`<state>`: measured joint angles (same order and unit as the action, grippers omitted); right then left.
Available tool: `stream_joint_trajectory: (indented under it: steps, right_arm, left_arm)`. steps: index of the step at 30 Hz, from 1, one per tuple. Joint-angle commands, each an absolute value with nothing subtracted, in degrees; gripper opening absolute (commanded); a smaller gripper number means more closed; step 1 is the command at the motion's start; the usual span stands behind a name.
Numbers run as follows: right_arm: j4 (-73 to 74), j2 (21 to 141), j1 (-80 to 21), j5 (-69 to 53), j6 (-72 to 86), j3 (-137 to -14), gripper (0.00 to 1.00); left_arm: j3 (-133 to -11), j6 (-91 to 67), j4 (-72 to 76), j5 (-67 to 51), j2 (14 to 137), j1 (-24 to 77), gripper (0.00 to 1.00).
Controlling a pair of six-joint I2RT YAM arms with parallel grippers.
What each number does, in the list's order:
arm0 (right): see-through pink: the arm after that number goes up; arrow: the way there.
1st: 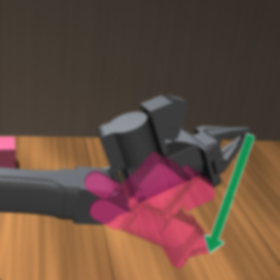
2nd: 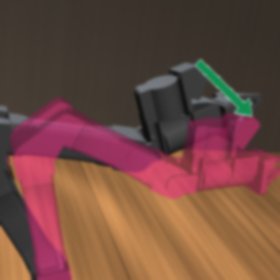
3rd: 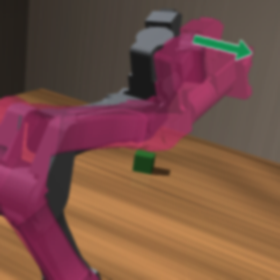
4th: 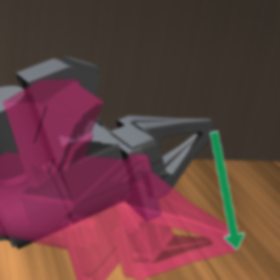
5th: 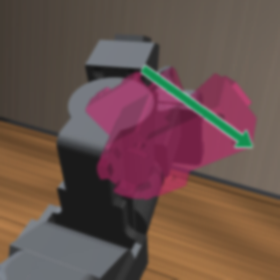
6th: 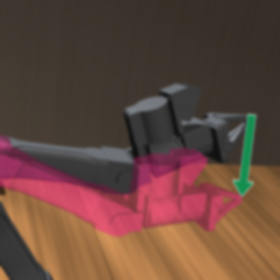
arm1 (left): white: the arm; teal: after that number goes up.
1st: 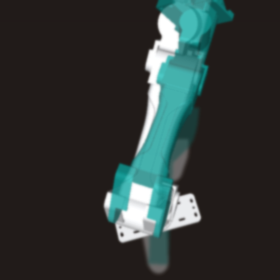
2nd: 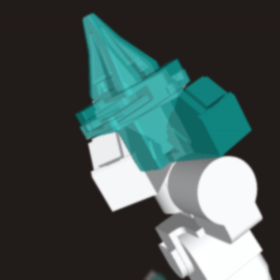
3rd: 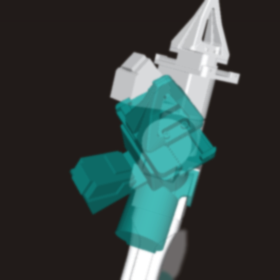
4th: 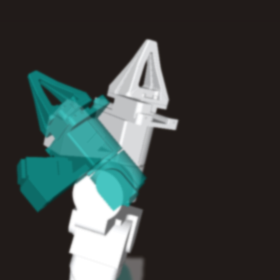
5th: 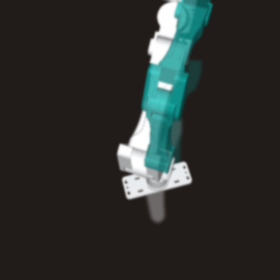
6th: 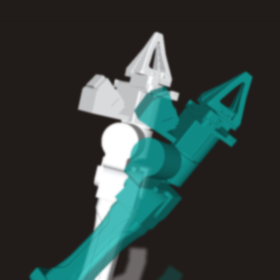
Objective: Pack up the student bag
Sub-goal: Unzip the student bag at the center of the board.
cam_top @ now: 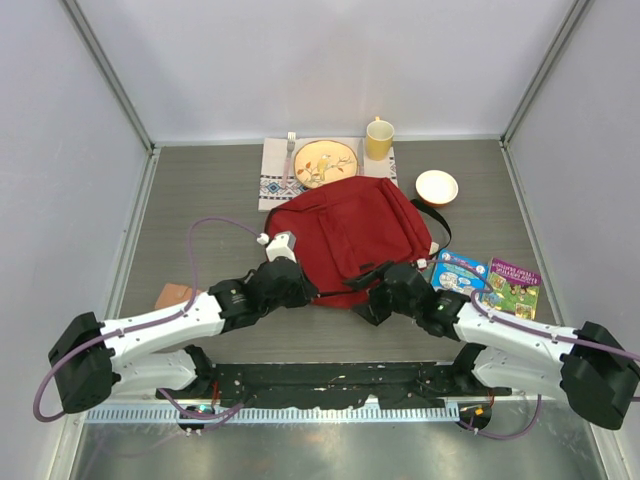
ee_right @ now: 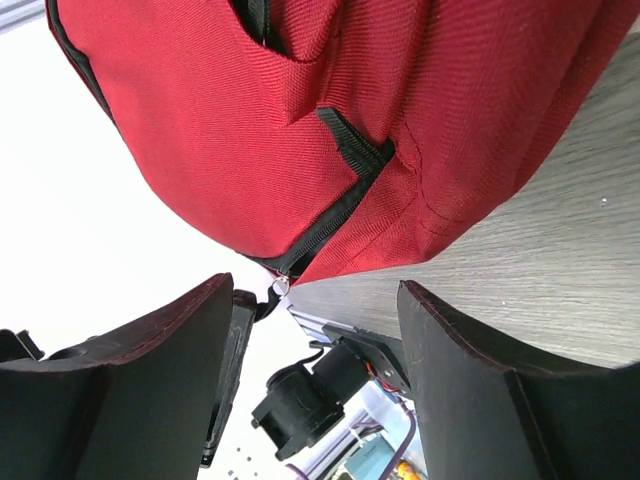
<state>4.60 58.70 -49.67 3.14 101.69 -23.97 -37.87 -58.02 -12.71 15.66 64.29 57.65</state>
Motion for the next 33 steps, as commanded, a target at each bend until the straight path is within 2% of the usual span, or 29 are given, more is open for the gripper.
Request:
stream_joint_trajectory:
  steps: [1,12,18,19,21,22,23,28,33]
  right_arm:
    - [6.78,59.76,-50.10,5.98,106.69,-26.63,0.72]
    - [-1.75,72.42,-50.18,3.07,108.19,-30.06,0.68]
    - [-5.18,76.11,-50.10,4.04,107.58,-30.94,0.38]
    - [-5.45,76.20,-50.18,4.13,106.88,-30.94,0.27]
    - [-5.45,75.85,-50.10,4.39,105.21,-30.76,0.17]
    - [-5.45,75.50,-50.10,4.83,104.68,-30.67,0.07]
    - [-5.36,75.15,-50.10,5.09,103.46,-30.50,0.02]
    - [-3.35,70.41,-50.18,8.95,95.47,-30.85,0.01]
    - [6.57,65.05,-50.19,13.97,82.99,-33.66,0.01]
  left_arm:
    - [-40.69,-57.04,-11.78,17.05,62.49,58.01,0.00]
    - [-41.04,-56.08,-12.30,16.44,61.79,58.01,0.00]
    - [-41.31,-55.46,-12.30,15.82,61.70,58.01,0.00]
    - [-41.40,-55.28,-12.30,15.73,61.87,58.01,0.00]
    - [-41.40,-55.20,-12.30,15.65,61.87,58.01,0.00]
    - [-41.31,-55.20,-12.22,15.64,61.87,58.01,0.00]
    - [-41.22,-55.20,-12.39,15.82,61.87,58.01,0.00]
    - [-41.31,-54.93,-14.85,17.93,60.65,58.01,0.00]
    - [-42.89,-53.53,-23.35,25.20,58.54,58.01,0.00]
